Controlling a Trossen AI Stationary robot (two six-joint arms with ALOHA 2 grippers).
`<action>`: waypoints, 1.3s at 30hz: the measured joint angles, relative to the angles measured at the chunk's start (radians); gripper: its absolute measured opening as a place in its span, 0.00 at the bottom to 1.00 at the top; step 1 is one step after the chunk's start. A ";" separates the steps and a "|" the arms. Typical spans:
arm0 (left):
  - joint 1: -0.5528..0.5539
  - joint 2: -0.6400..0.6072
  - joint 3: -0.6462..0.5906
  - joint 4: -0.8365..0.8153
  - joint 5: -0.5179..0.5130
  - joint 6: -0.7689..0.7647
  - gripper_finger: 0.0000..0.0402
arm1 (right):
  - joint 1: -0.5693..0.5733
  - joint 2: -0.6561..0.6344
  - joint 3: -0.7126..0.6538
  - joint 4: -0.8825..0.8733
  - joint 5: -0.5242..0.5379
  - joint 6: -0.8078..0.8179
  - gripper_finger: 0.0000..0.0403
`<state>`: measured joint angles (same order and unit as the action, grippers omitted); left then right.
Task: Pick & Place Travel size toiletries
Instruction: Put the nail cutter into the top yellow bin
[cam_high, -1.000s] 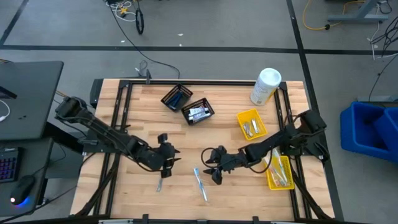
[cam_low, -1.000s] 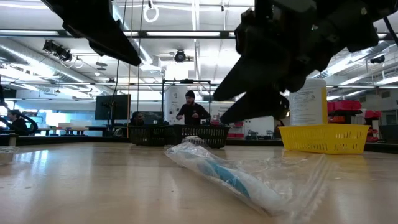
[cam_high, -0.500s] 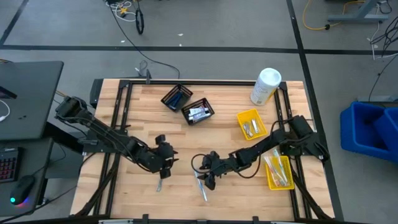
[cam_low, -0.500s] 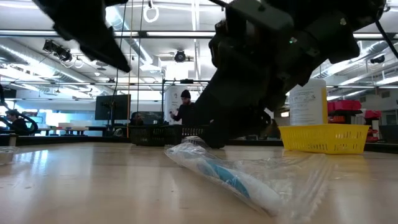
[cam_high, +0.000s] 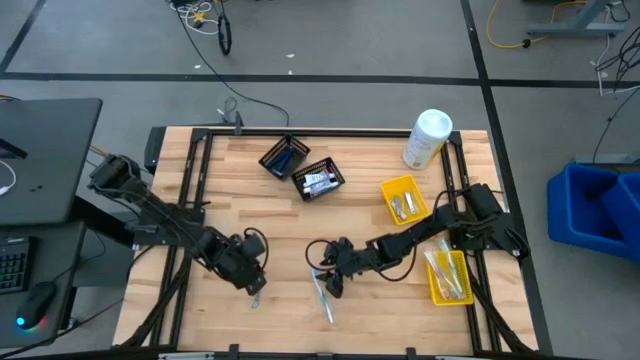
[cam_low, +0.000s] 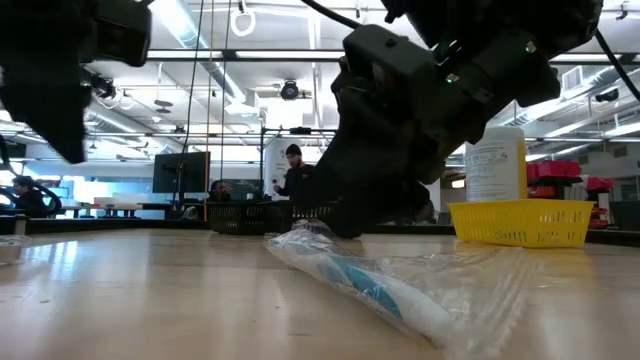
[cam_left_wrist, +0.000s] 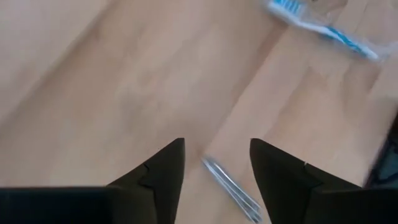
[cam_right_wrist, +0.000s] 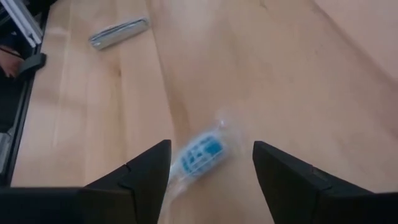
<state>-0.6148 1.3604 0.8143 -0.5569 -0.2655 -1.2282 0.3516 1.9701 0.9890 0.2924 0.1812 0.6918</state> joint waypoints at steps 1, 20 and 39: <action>-0.009 0.007 0.000 0.003 0.005 -0.032 0.49 | -0.001 0.000 0.000 0.001 0.001 0.000 0.58; -0.091 0.253 0.009 0.147 0.171 -0.208 0.54 | -0.016 -0.001 -0.001 0.004 -0.001 -0.053 0.63; -0.094 0.330 0.014 0.281 0.128 -0.216 0.53 | -0.038 -0.001 -0.001 0.004 -0.029 -0.100 0.57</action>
<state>-0.7087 1.6905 0.8286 -0.2761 -0.1375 -1.4445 0.3134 1.9690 0.9882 0.2966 0.1518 0.5923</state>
